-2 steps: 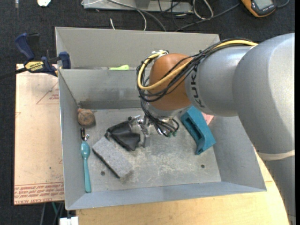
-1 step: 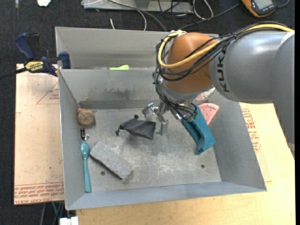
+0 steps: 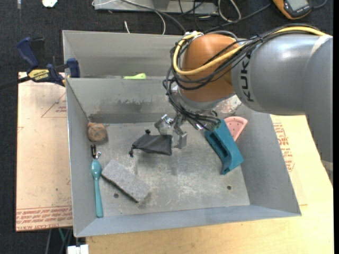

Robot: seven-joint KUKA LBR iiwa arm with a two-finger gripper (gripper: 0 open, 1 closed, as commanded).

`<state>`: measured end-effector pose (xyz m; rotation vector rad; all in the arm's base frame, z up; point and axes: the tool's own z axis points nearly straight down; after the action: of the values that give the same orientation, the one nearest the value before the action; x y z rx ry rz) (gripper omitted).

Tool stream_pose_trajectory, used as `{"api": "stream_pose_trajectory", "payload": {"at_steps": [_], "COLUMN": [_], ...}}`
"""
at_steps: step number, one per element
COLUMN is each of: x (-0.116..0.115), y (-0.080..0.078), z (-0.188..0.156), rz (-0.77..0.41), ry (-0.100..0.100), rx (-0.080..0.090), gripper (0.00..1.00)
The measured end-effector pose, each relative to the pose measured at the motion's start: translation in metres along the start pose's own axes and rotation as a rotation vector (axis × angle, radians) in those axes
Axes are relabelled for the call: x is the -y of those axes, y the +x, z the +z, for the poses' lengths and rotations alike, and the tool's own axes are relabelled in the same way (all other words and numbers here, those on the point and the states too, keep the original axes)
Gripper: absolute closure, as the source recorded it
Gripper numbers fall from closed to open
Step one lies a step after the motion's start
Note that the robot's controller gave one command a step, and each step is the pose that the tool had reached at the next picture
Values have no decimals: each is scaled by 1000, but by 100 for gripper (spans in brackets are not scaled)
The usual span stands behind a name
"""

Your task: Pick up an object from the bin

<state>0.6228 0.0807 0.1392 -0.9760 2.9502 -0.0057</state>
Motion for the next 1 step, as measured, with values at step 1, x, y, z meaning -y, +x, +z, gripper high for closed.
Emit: {"api": "stream_pose_trajectory", "payload": {"at_steps": [1], "x": [48], "y": [28], "z": [60], "rz": [-189], "ry": [3], "rx": [2], "gripper": [100]}}
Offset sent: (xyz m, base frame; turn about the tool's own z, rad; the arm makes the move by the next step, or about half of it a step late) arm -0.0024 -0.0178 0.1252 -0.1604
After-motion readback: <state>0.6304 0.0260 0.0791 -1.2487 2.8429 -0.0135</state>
